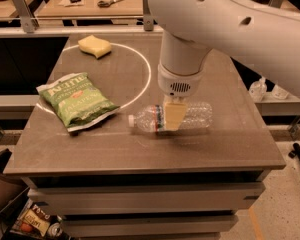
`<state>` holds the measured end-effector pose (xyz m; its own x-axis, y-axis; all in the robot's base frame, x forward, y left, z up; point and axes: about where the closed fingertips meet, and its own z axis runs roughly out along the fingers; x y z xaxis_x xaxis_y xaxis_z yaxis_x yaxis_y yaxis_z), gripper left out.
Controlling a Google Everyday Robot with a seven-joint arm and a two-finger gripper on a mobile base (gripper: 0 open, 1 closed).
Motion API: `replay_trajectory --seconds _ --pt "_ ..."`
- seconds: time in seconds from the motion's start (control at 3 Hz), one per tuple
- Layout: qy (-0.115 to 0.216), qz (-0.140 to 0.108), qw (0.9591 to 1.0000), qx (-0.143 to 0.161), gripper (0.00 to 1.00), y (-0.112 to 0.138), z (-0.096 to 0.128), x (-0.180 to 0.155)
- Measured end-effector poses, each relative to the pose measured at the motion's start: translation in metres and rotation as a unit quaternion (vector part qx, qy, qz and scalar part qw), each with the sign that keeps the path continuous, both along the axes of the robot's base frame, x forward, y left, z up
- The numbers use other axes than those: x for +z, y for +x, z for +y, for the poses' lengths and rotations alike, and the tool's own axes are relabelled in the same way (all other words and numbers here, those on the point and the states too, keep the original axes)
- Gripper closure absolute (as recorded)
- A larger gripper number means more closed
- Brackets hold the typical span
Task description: Place water bottle upright
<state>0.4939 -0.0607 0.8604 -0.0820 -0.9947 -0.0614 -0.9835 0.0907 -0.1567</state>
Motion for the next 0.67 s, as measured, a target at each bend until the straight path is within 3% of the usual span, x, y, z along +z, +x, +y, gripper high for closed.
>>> replay_trajectory --seconds 0.67 --pt "0.000 -0.002 1.0000 0.000 0.87 -0.0005 0.0000 0.0003"
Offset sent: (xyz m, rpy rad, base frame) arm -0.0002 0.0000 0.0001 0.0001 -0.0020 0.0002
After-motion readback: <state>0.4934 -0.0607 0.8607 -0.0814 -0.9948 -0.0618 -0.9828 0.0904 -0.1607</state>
